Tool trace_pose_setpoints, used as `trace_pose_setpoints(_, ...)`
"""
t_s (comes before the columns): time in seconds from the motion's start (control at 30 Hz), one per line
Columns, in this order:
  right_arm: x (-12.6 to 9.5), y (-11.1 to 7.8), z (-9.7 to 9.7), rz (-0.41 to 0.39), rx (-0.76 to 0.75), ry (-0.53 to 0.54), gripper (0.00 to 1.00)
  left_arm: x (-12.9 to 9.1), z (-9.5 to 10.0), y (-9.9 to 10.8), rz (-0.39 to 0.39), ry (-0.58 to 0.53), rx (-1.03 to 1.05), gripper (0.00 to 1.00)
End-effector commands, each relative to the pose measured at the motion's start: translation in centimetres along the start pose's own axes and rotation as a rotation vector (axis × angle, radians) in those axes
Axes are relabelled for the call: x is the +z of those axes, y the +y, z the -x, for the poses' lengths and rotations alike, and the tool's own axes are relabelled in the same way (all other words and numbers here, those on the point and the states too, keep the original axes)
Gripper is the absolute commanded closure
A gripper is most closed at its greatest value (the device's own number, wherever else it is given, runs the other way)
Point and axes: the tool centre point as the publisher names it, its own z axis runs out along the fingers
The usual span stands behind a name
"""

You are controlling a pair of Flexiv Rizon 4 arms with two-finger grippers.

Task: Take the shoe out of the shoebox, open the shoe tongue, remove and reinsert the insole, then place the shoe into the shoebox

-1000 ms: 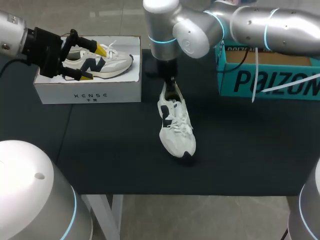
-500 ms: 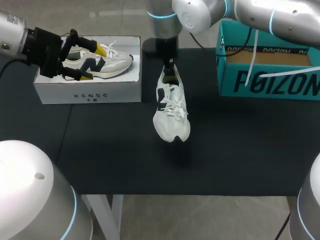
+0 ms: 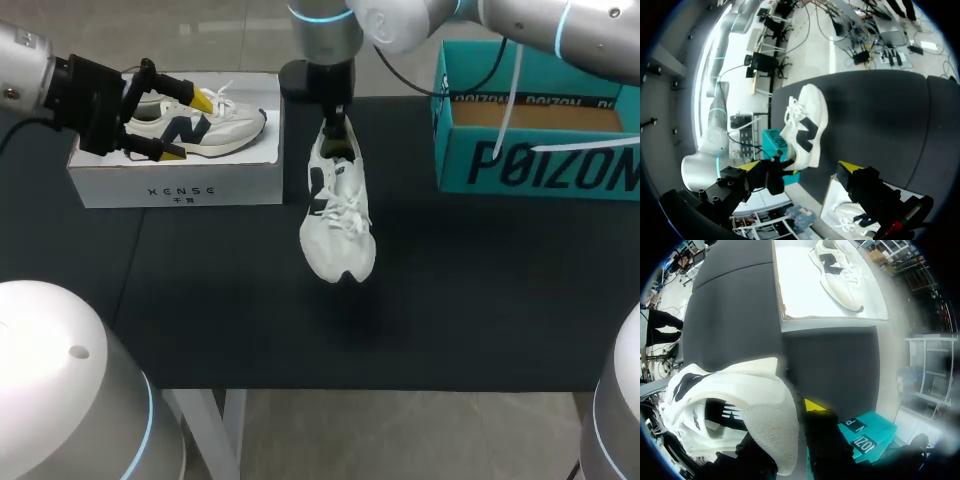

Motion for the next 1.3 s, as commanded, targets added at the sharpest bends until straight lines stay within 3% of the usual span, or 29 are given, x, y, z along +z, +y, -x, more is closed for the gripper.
trace_pose_setpoints(0.03, -0.2, -0.1, 0.0, 0.001, 0.000, -0.001, 1.00, 0.0, 0.1, 0.1, 0.000, 0.003, 0.000, 0.00)
trace_pose_setpoints(0.1, -0.2, -0.1, 0.0, 0.001, 0.000, -0.001, 1.00, 0.0, 0.1, 0.1, 0.000, 0.003, 0.000, 0.00)
trace_pose_setpoints(0.27, -4.9, -0.2, 2.4, 0.059, 0.064, -0.019, 1.00, 0.0, 0.1, 0.1, 0.000, 0.003, 0.000, 0.00)
trace_pose_setpoints(0.33, -5.8, -0.8, 3.2, 0.054, 0.086, -0.045, 1.00, 0.0, 0.1, 0.1, 0.000, 0.003, 0.000, 0.00)
trace_pose_setpoints(0.63, -8.5, -5.2, 6.5, -0.030, 0.291, -0.092, 1.00, 0.0, 0.1, 0.1, 0.000, 0.003, 0.000, 0.00)
trace_pose_setpoints(0.87, -11.1, -8.5, 7.2, -0.019, 0.443, -0.122, 1.00, 0.0, 0.1, 0.1, 0.000, 0.003, 0.000, 0.00)
trace_pose_setpoints(0.93, -11.3, -9.3, 7.3, -0.035, 0.512, -0.116, 1.00, 0.0, 0.1, 0.1, 0.000, 0.003, 0.000, 0.00)
trace_pose_setpoints(1.3, -11.3, -9.3, 7.3, -0.035, 0.512, -0.116, 1.00, 0.0, 0.1, 0.1, 0.000, 0.003, 0.000, 0.00)
